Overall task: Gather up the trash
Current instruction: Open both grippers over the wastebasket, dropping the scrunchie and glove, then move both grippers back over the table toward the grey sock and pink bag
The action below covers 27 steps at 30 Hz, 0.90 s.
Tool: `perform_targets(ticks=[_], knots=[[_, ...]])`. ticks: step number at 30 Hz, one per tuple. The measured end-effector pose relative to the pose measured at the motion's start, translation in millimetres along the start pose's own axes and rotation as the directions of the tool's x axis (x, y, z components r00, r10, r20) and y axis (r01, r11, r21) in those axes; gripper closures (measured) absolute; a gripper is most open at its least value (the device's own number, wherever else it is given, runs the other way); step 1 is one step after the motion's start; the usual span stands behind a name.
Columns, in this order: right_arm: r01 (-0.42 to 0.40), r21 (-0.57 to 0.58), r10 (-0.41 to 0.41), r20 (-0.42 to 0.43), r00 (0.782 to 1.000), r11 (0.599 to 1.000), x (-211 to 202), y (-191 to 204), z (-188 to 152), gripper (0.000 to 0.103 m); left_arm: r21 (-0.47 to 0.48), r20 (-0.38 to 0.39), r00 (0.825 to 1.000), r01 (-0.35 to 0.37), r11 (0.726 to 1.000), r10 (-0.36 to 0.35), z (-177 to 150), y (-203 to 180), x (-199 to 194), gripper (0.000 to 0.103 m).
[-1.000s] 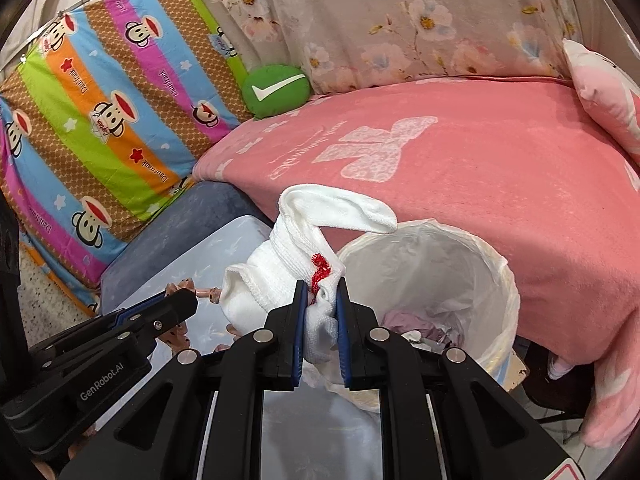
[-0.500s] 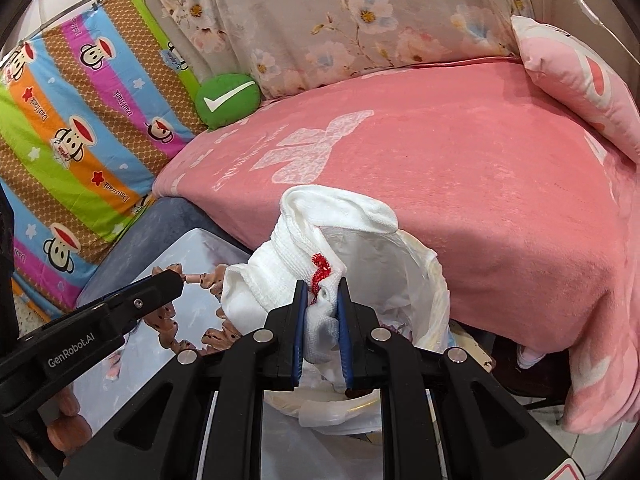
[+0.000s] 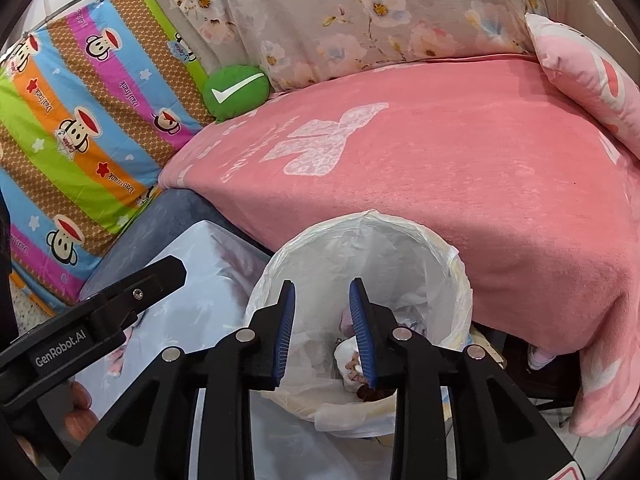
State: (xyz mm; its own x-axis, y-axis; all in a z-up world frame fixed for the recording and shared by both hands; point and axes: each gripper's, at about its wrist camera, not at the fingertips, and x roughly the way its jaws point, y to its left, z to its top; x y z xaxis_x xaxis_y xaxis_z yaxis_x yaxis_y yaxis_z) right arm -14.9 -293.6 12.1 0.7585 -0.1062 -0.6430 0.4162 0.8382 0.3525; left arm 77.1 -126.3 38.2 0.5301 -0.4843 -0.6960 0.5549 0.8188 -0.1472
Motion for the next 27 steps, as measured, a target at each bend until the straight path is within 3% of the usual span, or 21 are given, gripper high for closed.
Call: perform_targets(ticks=[7,19,27], knots=[[-0.021,-0.043,0.021,-0.013,1.0,0.999,0.2,26.9,-6.0,0.063,-0.039,0.011,0.998,-0.057,0.998,0.058,-8.7,23.9,-9.7,0.029],[-0.081,-0.147,0.074,-0.053,0.996,0.986,5.9,93.7,-23.3,0.061,-0.143,0.023,0.984,-0.173,0.974,0.178,-22.6,86.8,-30.9,0.022],[-0.111,-0.199,0.098,-0.076,0.992,0.974,14.0,135.0,-34.0,0.054,-0.207,0.028,0.973,-0.219,0.953,0.229,-33.2,122.0,-45.5,0.017]])
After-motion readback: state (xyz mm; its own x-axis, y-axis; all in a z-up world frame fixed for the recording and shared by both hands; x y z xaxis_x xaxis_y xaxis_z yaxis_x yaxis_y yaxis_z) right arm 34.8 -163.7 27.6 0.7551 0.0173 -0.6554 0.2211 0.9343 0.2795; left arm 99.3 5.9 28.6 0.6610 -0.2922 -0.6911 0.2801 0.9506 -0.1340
